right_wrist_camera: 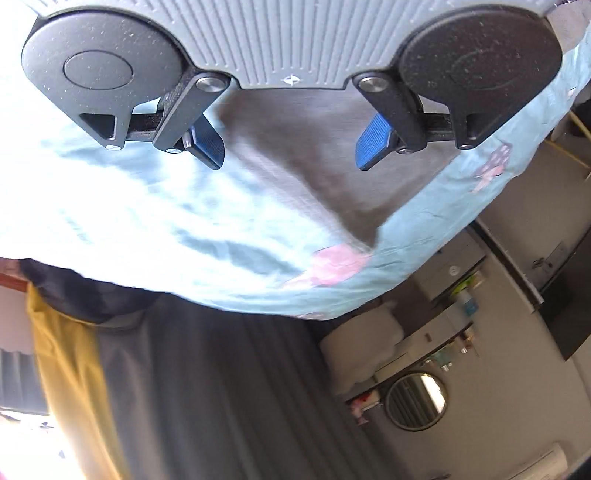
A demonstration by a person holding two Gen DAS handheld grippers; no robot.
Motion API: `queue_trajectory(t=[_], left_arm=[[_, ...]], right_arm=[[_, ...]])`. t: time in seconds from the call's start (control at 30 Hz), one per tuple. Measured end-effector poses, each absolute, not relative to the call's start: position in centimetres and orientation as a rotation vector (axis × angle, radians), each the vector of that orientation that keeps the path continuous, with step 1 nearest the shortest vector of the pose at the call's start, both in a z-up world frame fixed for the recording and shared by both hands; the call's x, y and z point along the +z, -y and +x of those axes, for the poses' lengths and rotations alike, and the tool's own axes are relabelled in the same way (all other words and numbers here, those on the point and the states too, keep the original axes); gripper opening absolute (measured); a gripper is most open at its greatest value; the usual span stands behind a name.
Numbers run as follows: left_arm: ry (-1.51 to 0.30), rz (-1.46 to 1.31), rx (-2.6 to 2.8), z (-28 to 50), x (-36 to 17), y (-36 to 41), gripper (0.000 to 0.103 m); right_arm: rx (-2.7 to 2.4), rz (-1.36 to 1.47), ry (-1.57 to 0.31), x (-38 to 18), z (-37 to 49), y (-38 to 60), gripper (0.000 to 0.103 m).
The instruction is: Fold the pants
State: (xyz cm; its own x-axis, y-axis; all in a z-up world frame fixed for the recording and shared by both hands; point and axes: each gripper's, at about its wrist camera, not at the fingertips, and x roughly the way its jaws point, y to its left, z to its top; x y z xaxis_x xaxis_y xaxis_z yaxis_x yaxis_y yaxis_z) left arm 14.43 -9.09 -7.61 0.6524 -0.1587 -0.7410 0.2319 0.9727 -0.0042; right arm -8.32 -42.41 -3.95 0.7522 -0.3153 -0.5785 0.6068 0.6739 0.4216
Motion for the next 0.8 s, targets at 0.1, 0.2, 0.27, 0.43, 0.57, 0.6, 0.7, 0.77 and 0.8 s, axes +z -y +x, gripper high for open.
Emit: queue_trajectory(t=[0.1, 0.2, 0.27, 0.43, 0.57, 0.6, 0.7, 0.77, 0.8], left_arm=[[-0.84, 0.085, -0.239, 13.9, -7.3, 11.0, 0.096], [-0.862, 0.044, -0.228, 13.7, -7.2, 12.2, 0.096], [-0.872, 0.02, -0.208, 13.5, -7.1, 12.4, 0.096], [-0.877, 0.006, -0.198, 12.9, -7.0, 13.3, 0.096], [-0.881, 0.014, -0.218, 12.8, -7.0, 14.6, 0.096], [-0.882, 0.006, -0.224, 12.8, -6.9, 14.9, 0.096], [-0.89, -0.028, -0.256, 12.8, -6.7, 15.7, 0.096], [-0.889, -0.039, -0.287, 12.6, -6.5, 16.3, 0.096], [-0.888, -0.043, -0.301, 12.5, -6.4, 16.5, 0.096]], right_arm=[[-0.506, 0.59, -0.556, -5.4, -9.1, 43.9, 0.08], [-0.44, 0.604, -0.539, -6.8, -9.1, 44.7, 0.08], [-0.406, 0.606, -0.529, -6.7, -8.7, 44.9, 0.076], [-0.351, 0.582, -0.546, -6.9, -8.0, 45.2, 0.055], [-0.305, 0.64, -0.514, -7.4, -8.4, 45.6, 0.056], [-0.288, 0.661, -0.505, -7.4, -8.5, 45.6, 0.05], [-0.248, 0.713, -0.497, -7.7, -8.9, 45.5, 0.032], [-0.225, 0.826, -0.467, -8.4, -9.8, 46.2, 0.033], [-0.229, 0.859, -0.449, -8.7, -10.0, 46.4, 0.034]])
